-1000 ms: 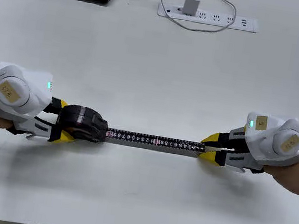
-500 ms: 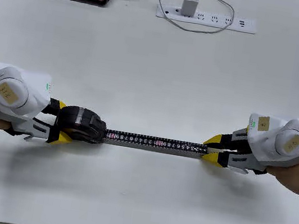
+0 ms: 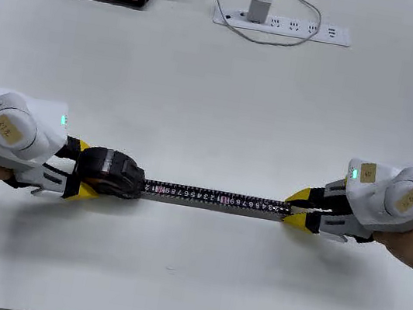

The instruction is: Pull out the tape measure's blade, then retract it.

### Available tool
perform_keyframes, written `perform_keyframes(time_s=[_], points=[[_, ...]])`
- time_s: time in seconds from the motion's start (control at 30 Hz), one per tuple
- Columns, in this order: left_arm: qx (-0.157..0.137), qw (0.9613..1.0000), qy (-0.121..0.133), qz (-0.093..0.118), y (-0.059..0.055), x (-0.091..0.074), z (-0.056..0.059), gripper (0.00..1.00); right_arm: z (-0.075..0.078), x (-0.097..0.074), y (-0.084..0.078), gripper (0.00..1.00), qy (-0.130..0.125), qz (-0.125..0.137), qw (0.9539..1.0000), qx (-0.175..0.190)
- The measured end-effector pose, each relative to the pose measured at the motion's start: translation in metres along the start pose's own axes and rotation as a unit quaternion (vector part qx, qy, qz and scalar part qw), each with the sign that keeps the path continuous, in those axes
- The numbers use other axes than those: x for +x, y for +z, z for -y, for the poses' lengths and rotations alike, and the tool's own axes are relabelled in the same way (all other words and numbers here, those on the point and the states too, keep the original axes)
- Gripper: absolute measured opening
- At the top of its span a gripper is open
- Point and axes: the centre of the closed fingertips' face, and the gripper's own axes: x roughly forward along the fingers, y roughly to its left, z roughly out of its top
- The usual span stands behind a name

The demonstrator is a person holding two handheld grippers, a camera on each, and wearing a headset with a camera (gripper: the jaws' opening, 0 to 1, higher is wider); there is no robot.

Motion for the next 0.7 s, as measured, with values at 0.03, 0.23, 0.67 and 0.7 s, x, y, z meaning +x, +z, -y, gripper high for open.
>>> perform_keyframes(time_s=[0.03,0.23,0.67,0.7], points=[[0.000,1.0000,0.000,0.000,0.0000,0.0000,0.0000,0.26,-0.0001,-0.0003,-0.0003,0.09,0.000,0.000,1.0000,0.000],[0.000,1.0000,0.000,0.000,0.0000,0.0001,-0.0003,0.26,0.0010,-0.0046,-0.0043,0.09,0.000,-0.005,1.0000,-0.002],[0.000,1.0000,0.005,-0.006,0.0010,0.0006,0.0003,0.27,0.0043,-0.0073,-0.0089,0.09,-0.001,-0.015,0.9999,0.004],[0.001,1.0000,0.006,-0.006,0.0013,0.0007,0.0005,0.27,0.0040,-0.0072,-0.0088,0.09,0.000,-0.016,0.9999,0.006]])
